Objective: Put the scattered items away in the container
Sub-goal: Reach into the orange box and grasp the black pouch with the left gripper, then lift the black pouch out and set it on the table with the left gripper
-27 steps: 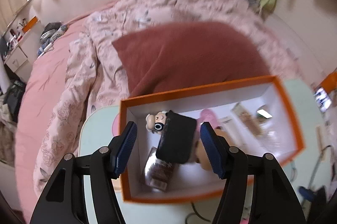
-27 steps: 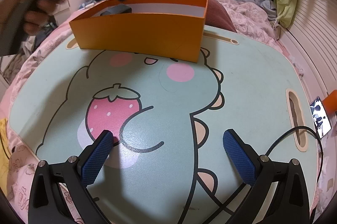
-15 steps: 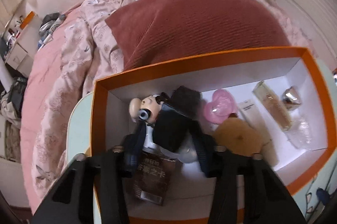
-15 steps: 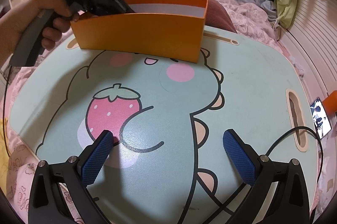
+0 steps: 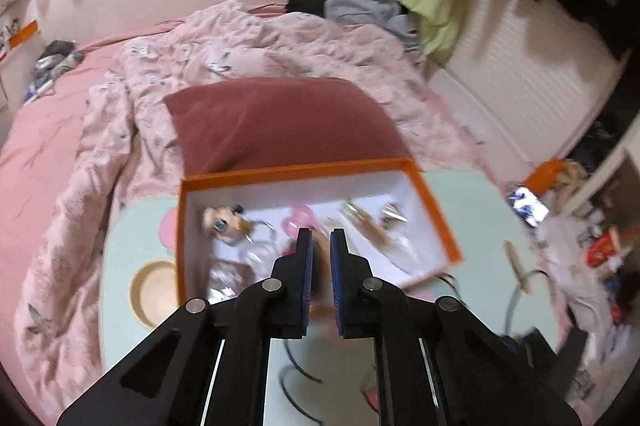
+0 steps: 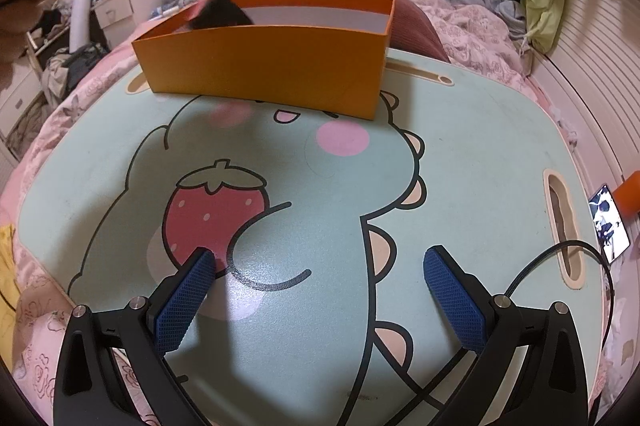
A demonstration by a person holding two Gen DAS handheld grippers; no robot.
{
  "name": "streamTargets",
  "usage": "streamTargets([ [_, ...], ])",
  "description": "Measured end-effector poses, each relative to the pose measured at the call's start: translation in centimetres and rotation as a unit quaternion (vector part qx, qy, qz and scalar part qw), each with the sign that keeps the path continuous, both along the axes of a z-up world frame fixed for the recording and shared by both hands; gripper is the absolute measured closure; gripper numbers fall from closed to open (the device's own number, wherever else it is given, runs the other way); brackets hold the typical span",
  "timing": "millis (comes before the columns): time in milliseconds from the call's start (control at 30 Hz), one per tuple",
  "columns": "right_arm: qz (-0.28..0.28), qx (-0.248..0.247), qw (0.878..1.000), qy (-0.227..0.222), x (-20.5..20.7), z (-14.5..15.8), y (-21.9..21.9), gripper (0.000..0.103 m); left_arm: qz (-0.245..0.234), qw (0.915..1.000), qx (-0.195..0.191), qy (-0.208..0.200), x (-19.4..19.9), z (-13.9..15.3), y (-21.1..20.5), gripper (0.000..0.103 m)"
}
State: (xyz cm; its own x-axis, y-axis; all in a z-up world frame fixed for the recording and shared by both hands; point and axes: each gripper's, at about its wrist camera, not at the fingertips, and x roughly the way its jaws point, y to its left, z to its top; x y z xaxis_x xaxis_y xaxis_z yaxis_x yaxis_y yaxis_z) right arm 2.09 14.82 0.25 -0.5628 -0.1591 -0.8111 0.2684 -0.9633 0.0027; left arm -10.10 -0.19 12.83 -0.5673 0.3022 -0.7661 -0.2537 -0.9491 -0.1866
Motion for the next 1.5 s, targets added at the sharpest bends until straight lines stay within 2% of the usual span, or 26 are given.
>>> streamTargets([
  [133,0.0,0.001,1.0,0.0,-0.1,0.0,0.0,0.0,0.005,0.9995,-0.03,-0.006,-0.2,-1.2,-0.1,0.092],
  [200,0.0,0.0,1.0,0.0,-0.2,-0.1,0.1,0.0,0.01,0.9992,-0.032,-0.021,-1.3,-1.8,-0.3,0.084],
  [267,0.0,0.001,1.0,0.0,-0.2,-0.1,0.0,0.0,0.023,0.9986,-0.038,-0.029,-2.0,-2.4,-0.5,0.071],
  [300,0.0,0.0,1.0,0.0,-0.2,-0.1,0.1,0.0,0.03,0.998,-0.046,-0.032,-2.4,-2.8,-0.5,0.068],
  [433,0.0,0.001,1.0,0.0,-0.2,-0.1,0.1,0.0,0.048,0.9934,-0.09,-0.051,-3.6,-4.4,-0.5,0.042],
  [467,0.0,0.001,1.0,0.0,-0.2,-0.1,0.1,0.0,0.052,0.9917,-0.103,-0.057,-4.1,-4.8,-0.6,0.041],
  [667,0.0,0.0,1.0,0.0,-0.2,-0.1,0.2,0.0,0.063,0.9766,-0.186,-0.087,-6.7,-7.4,-0.5,0.041],
  [767,0.0,0.002,1.0,0.001,-0.2,0.0,0.2,0.0,0.06,0.9692,-0.215,-0.105,-7.8,-8.9,-0.2,0.04],
  [933,0.0,0.002,1.0,0.001,-0.1,0.0,-0.2,0.0,0.073,0.9582,-0.258,-0.101,-9.2,-9.9,0.7,0.037],
  [1000,0.0,0.001,1.0,0.001,-0.1,0.0,-0.1,0.0,0.074,0.9571,-0.262,-0.098,-9.2,-9.9,0.7,0.039],
  [1033,0.0,0.001,1.0,0.001,-0.1,0.0,-0.1,0.0,0.075,0.956,-0.267,-0.097,-9.2,-9.9,0.6,0.046],
  [1200,0.001,0.0,1.0,0.0,-0.1,0.0,-0.1,0.0,0.06,0.9661,-0.226,-0.109,-8.8,-9.0,-0.4,0.051],
  [1267,0.001,0.0,1.0,0.0,-0.1,0.0,0.0,0.0,0.064,0.9695,-0.211,-0.107,-8.8,-8.4,-0.8,0.058],
  [1367,0.001,0.001,1.0,0.0,-0.1,0.0,0.0,0.0,0.064,0.9756,-0.179,-0.11,-8.4,-7.7,-1.7,0.059],
  [1500,0.0,0.0,1.0,0.001,-0.1,0.0,0.0,0.0,0.062,0.9743,-0.188,-0.108,-8.1,-8.0,-1.6,0.059],
])
